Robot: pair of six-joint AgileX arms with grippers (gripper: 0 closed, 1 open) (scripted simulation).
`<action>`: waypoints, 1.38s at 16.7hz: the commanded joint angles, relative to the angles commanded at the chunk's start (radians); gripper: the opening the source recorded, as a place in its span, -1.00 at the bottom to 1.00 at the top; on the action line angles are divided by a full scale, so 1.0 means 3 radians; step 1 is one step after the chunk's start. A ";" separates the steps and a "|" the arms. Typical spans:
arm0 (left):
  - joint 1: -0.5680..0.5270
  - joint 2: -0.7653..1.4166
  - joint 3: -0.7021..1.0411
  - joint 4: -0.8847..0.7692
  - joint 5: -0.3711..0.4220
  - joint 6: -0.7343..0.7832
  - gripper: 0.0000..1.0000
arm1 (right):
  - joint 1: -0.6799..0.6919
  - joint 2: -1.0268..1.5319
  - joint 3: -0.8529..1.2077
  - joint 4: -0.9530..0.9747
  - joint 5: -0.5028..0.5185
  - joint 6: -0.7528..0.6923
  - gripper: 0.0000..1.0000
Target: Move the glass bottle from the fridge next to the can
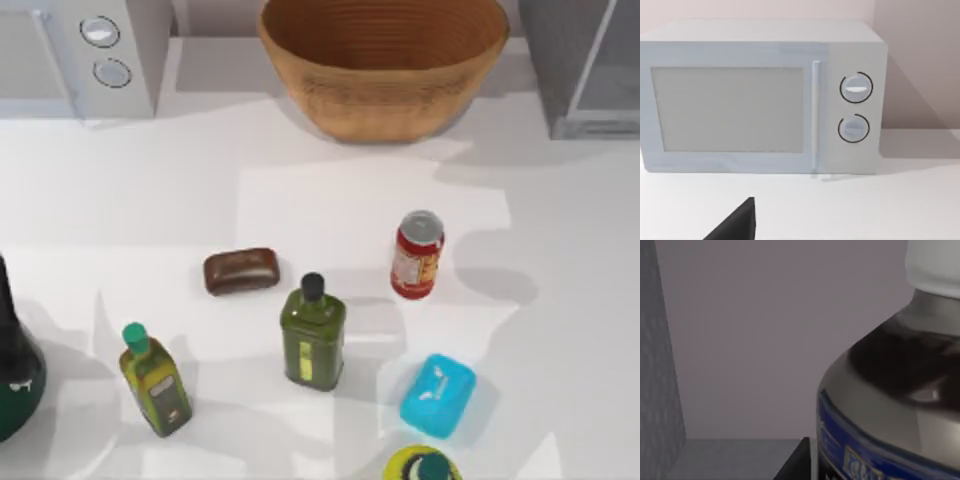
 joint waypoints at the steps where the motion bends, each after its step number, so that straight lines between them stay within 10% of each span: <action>1: 0.0000 0.0000 0.0000 0.0000 0.0000 0.0000 1.00 | -0.0025 -0.0129 -0.0220 0.0065 -0.0029 0.0000 -1.00; 15: 0.0000 0.0000 0.0000 0.0000 0.0000 0.0000 1.00 | -0.0119 -0.0859 -0.1391 0.0510 -0.0141 -0.0008 -1.00; 23: 0.0000 0.0000 0.0000 0.0000 0.0000 0.0000 1.00 | 0.1253 -0.0693 -0.2218 0.1514 0.1222 -0.0019 -1.00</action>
